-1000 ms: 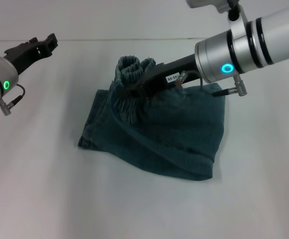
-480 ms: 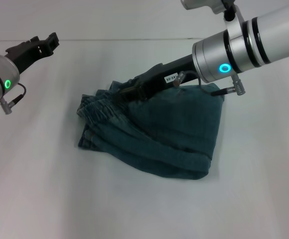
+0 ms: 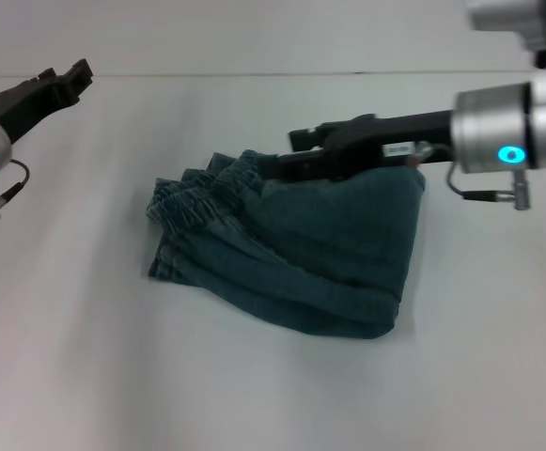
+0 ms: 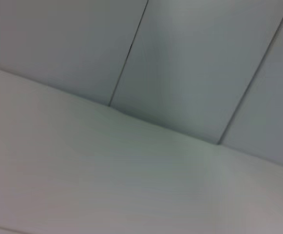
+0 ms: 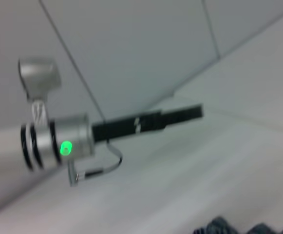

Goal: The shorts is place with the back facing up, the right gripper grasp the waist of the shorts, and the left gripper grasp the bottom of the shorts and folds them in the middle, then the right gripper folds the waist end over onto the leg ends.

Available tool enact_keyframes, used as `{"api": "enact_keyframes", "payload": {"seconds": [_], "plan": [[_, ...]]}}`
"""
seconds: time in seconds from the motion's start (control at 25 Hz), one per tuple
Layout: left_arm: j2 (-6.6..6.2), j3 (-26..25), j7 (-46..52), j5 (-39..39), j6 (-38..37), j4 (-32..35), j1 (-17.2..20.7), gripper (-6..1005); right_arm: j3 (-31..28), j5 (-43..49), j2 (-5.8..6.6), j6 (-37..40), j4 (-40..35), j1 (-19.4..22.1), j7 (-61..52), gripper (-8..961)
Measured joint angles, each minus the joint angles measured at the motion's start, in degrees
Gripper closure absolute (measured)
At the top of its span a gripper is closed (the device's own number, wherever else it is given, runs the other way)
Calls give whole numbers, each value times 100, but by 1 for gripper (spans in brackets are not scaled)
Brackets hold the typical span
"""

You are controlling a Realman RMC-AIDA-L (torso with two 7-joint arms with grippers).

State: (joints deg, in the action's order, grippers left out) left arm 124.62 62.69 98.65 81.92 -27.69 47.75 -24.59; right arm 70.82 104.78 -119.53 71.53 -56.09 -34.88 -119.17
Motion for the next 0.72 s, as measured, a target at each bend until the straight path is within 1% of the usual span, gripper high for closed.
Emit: {"api": "enact_keyframes", "payload": {"seconds": [0.04, 0.12, 0.2, 0.32, 0.4, 0.48, 0.6, 0.68, 0.72], "plan": [[0, -115, -27, -1, -214, 4, 32, 479, -65, -199, 3, 43, -89, 208, 121, 236], [0, -574, -174, -35, -983, -16, 146, 456, -216, -538, 3, 143, -211, 556, 369, 153], [-1, -1069, -310, -78, -1765, -97, 232, 433, -406, -912, -5, 273, -262, 893, 706, 122], [-1, -1736, -438, -109, -2866, -279, 350, 399, -691, -1371, -11, 433, -215, 1268, 1230, 75], [-9, -2068, -476, -86, -3491, -414, 428, 376, -865, -1550, -19, 513, -153, 1441, 1541, 45], [-19, -2222, -545, -39, -3927, -484, 523, 353, -971, -1625, -23, 617, -62, 1548, 1814, 30], [-25, -2346, -795, 95, -4656, -511, 691, 203, -1049, -1568, -1, 807, 148, 1593, 2181, 32], [-26, -2472, -990, 315, -5164, -538, 781, 103, -1063, -1398, 3, 899, 242, 1596, 2387, 34], [-28, -2542, -1056, 430, -5345, -553, 817, 97, -1069, -1300, 4, 936, 267, 1597, 2474, 35]]}}
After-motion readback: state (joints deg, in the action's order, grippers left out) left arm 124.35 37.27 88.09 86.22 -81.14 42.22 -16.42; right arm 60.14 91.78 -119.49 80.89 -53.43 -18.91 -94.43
